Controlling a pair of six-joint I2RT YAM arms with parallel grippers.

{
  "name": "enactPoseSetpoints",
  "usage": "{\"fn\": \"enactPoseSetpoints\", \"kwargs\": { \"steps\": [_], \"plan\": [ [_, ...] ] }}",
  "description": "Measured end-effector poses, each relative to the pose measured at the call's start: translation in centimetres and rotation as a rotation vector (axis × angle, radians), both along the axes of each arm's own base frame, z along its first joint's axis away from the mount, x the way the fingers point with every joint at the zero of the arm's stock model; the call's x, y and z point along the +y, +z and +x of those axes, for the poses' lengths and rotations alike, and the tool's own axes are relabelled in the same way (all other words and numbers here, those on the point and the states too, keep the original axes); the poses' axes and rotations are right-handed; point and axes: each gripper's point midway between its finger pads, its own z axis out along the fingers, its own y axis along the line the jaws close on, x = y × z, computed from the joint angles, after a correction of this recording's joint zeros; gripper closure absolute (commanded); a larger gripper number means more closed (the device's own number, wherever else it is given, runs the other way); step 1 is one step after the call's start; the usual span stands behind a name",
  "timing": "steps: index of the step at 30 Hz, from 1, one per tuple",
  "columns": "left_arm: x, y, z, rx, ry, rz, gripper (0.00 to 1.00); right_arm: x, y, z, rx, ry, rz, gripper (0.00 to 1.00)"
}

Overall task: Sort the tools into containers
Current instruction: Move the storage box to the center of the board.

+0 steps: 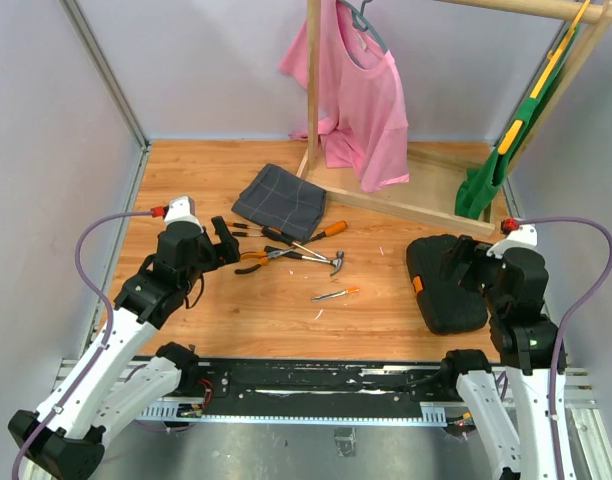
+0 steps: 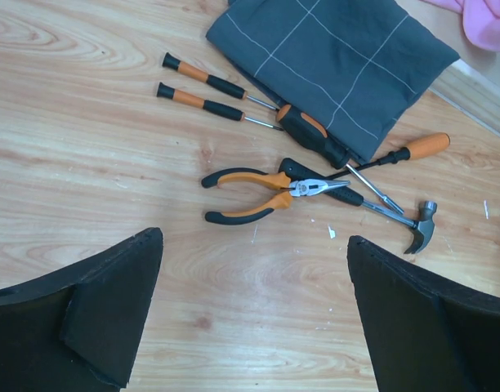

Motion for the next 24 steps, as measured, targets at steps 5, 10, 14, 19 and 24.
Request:
{"fn": "enactPoseSetpoints", "kwargs": {
  "steps": [5,10,14,19,24],
  "plan": [
    [-0.1,0.2,0.1,0.006,-0.015,0.001,0.01,0.3,0.0,-0.1,0.028,0.015,0.02,0.01],
    [-0.1,0.1,0.2,0.013,-0.022,0.01,0.01,0.2,-0.2,0.0,0.053,0.009,0.025,0.01],
    [-0.1,0.2,0.2,0.016,-0.025,0.014,0.01,0.3,-0.9,0.1,0.087,-0.003,0.044,0.01],
    [-0.1,0.4,0.2,0.011,-0.024,0.012,0.01,0.4,-1.8,0.5,0.136,-0.022,0.074,0.01],
    [0.1,1.2,-0.1,-0.02,-0.019,0.0,0.01,0.2,-3.3,0.9,0.208,-0.046,0.076,0.02]
  ]
}}
